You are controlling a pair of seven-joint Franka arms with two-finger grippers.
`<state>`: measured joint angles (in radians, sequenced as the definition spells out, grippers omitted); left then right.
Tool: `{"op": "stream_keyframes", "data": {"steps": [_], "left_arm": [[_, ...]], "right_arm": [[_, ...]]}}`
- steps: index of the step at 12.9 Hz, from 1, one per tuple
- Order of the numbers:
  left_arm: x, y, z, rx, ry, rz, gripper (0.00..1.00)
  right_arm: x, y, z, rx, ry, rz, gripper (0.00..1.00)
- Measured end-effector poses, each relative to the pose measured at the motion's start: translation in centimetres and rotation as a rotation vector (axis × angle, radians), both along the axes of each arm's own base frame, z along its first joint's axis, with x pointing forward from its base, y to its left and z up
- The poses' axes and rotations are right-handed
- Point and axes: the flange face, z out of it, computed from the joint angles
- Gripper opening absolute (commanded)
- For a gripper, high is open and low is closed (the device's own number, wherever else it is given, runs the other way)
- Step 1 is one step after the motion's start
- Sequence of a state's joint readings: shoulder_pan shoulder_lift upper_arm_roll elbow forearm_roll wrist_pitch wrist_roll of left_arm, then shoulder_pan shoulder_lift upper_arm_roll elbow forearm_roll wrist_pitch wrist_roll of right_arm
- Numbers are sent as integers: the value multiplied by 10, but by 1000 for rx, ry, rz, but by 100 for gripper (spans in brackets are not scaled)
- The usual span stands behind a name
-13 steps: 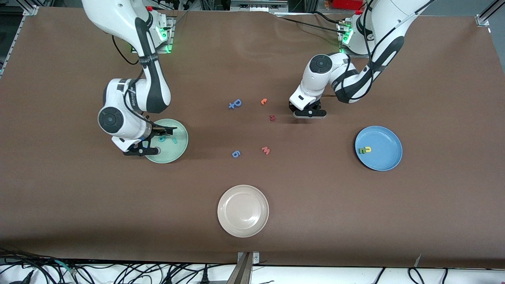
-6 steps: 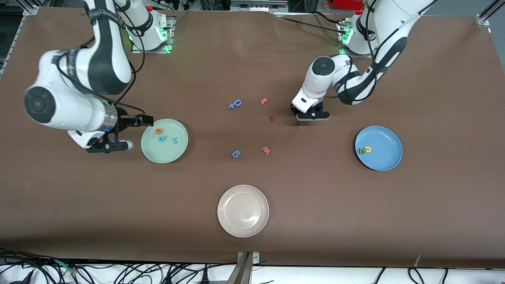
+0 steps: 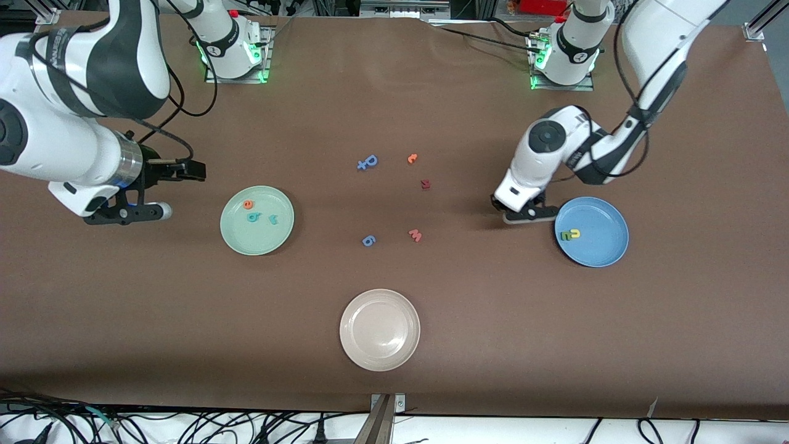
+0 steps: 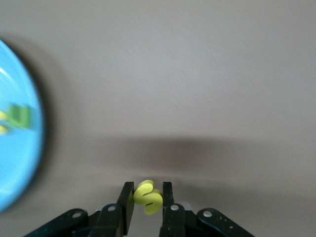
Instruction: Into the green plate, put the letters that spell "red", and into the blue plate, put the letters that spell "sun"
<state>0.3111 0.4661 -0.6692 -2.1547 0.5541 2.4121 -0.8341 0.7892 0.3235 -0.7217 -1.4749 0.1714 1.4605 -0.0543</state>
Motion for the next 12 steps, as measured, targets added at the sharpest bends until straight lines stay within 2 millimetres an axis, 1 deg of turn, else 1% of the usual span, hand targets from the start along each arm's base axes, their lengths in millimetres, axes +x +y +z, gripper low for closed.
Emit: {"op": "stream_keyframes", "data": {"steps": [2,3,4,5,7,8,9,10,11,12], "left_arm": [[39,24,37,18,92,-45,6],[53,40,52,23,109,-63,6],[61,60,57,23,120,-86,6],[65,82,56,18,133,-110,8],[69,128,46,2,162,-126,11],[70,147,41,-8,174,-134,13],[70,163,35,-19,187,-140,16],[70,176,29,-31,199,-144,64],[69,185,23,-41,209,-145,100],[68,189,19,-48,216,-145,100]], "right_arm": [[-5,-5,14,-13,-15,14,100],[-6,-13,20,2,-22,6,100],[-6,-22,26,24,-33,-1,100],[-5,-32,30,44,-60,-11,100],[-7,-57,37,74,-107,-44,100],[-13,-67,42,85,-115,-56,100],[-20,-76,52,92,-126,-67,100],[-30,-84,64,97,-142,-79,100],[-43,-91,77,99,-156,-89,100],[-55,-97,87,100,-168,-98,100]]}}
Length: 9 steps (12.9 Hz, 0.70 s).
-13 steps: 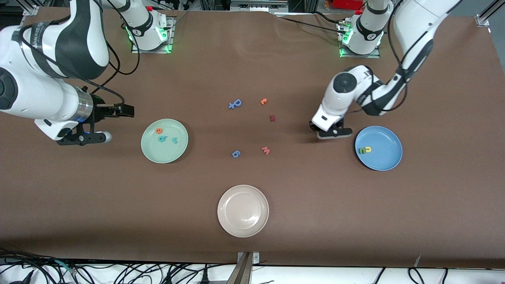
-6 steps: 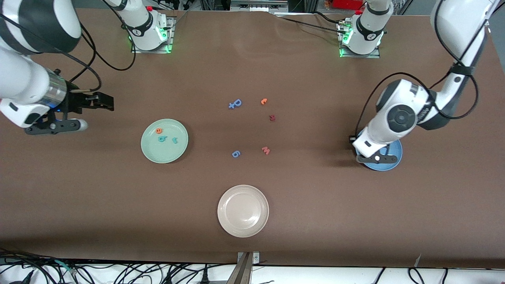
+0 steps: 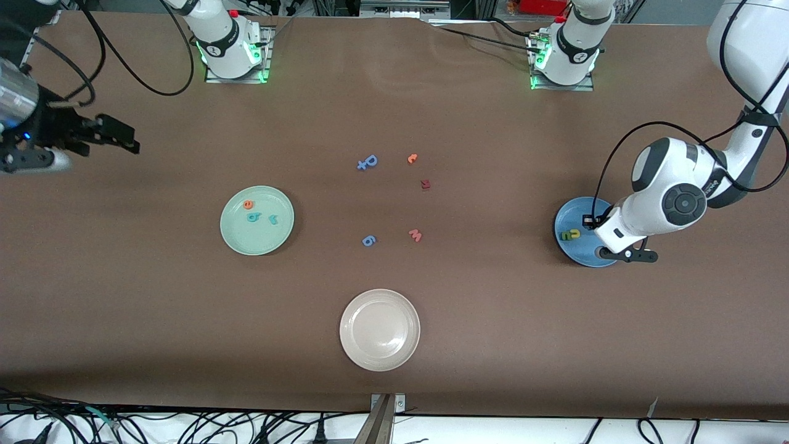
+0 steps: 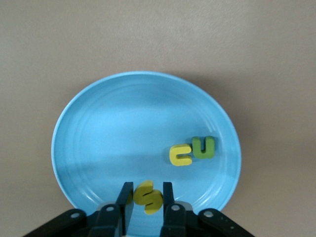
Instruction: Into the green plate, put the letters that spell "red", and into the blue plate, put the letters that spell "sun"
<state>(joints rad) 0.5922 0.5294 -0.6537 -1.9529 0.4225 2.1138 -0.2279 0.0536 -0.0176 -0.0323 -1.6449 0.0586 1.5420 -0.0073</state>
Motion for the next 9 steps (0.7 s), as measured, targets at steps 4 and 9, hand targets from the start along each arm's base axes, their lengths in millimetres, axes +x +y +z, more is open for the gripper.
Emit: {"op": "stream_keyframes", "data": {"steps": [4,9], "left_arm": [[3,1,12,13,-2,0,100],[3,15,97,148,45,22,100]], "right_arm": [[-21,-14,9,-38,-13,-14,100],[-7,-11,-1,-70,-14,-4,100]]}}
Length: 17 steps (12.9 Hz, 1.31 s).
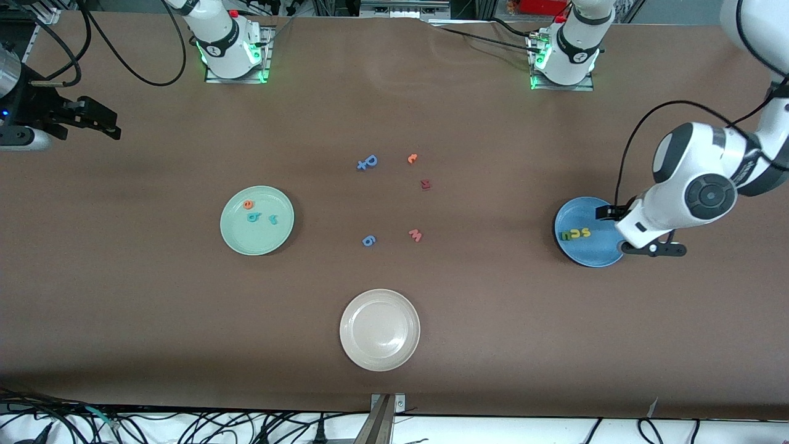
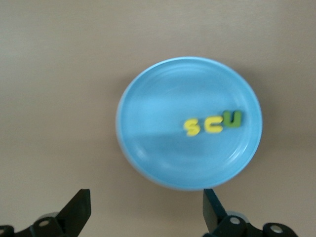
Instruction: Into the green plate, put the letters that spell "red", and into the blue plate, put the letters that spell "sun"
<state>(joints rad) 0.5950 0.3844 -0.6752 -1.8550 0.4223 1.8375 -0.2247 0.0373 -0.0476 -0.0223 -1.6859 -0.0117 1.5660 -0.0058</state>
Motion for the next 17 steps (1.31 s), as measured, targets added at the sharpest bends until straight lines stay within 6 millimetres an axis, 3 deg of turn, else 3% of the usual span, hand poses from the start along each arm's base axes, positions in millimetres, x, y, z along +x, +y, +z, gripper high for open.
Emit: {"op": "stream_keyframes", "data": {"steps": [2,5,9,11,15,17], "left_arm": [[7,7,45,26,12,-9,100],[17,36,102,-15,28,-16,100],[17,65,139,-120,15,3,100],[11,60,163,-127,-12,37,100],[-18,27,237,-125,-93,20,100],[-30,20,263,-136,-132,14,100]], "right_arm": [[2,1,-1,0,-5,1,100],[5,1,1,0,-33,1,100],[9,1,-2,0,-40,1,100],[10,1,-3,0,-40,0,100],[8,-11,-4,1,-24,-22,100],[8,-14,-4,1,-26,-28,100]]}}
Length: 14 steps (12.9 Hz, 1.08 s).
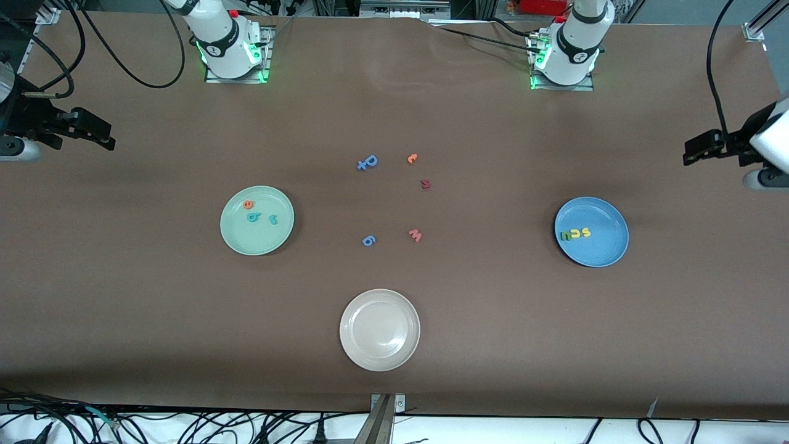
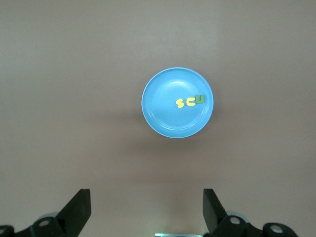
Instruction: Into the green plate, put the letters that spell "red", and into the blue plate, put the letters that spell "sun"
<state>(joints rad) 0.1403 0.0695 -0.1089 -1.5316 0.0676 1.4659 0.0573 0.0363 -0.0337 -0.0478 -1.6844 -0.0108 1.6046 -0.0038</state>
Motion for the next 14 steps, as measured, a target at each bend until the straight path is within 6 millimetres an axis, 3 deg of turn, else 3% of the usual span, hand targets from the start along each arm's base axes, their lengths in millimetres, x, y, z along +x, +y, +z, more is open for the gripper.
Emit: {"op": "stream_keyframes", "data": {"steps": [2,14], "left_arm": [[-9,4,11,-35,-5,17,100],[-10,5,8,-44,3,15,100]], "right_arm": [[0,0,1,0,-5,0,100],[2,0,4,0,-18,2,100]]}}
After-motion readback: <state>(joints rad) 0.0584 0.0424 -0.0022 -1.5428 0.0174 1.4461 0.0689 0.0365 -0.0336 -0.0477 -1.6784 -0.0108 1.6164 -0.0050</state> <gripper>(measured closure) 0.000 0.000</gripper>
